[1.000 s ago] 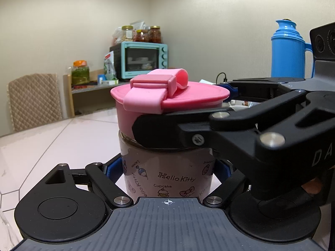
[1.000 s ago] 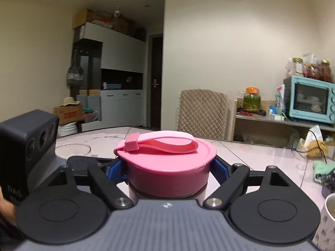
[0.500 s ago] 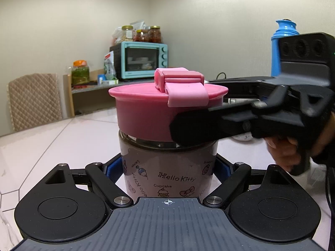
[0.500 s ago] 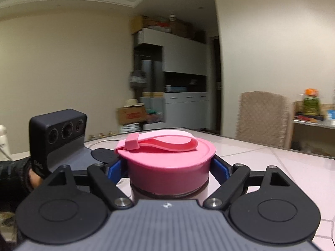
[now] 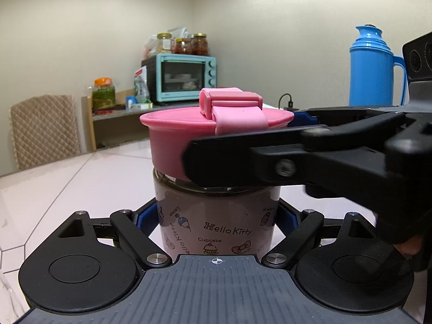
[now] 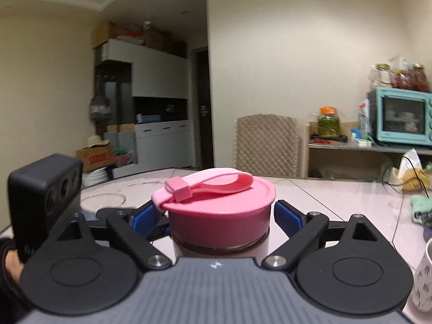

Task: Unscrew bottle cap and pour

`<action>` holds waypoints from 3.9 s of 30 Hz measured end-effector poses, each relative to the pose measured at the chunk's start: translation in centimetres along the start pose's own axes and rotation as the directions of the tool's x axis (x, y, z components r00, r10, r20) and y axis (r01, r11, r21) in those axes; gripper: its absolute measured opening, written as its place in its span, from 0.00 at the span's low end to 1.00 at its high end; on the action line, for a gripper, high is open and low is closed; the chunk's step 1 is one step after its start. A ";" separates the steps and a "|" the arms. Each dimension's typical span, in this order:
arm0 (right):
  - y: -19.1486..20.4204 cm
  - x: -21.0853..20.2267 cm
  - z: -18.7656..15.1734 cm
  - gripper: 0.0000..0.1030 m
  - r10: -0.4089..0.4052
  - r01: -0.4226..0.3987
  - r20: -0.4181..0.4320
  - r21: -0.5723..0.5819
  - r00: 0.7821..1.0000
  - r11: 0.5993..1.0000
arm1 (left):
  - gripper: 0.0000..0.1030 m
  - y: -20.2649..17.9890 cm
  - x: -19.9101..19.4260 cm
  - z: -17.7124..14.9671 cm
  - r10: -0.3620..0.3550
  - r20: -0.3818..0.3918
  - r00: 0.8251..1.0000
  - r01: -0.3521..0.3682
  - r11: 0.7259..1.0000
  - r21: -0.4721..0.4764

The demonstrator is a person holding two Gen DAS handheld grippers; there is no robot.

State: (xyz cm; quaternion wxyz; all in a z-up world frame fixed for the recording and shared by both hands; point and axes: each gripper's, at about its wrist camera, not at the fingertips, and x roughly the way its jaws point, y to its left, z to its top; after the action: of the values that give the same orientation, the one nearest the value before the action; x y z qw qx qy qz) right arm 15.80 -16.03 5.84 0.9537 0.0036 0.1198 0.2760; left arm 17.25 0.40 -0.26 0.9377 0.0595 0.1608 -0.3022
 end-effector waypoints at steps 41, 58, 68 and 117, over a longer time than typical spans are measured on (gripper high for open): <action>-0.9 0.0 -0.3 0.90 0.028 -0.026 0.028 -0.076 0.999 0.997 | 0.87 0.4 -0.2 0.0 0.000 0.000 1.000 0.000 1.000 0.001; -1.3 0.4 -0.9 0.83 0.074 -0.071 0.027 -0.092 0.997 0.993 | 0.87 0.4 -0.2 0.0 0.000 -0.001 1.000 0.000 1.000 0.000; -4.7 0.8 -0.2 0.83 0.305 -0.301 0.011 -0.137 0.952 0.944 | 0.87 0.3 -0.1 0.1 0.000 -0.001 1.000 0.000 1.000 0.000; -1.9 -0.1 -0.9 0.82 0.171 -0.169 0.007 -0.110 0.985 0.980 | 0.87 -0.3 -0.6 0.2 0.055 -0.004 0.998 -0.055 0.998 0.001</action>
State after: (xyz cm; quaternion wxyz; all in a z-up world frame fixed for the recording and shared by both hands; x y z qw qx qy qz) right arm 16.46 -17.76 4.83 0.9264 -0.0359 0.0962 0.3624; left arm 16.65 0.48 0.12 0.9453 0.0650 0.1608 -0.2763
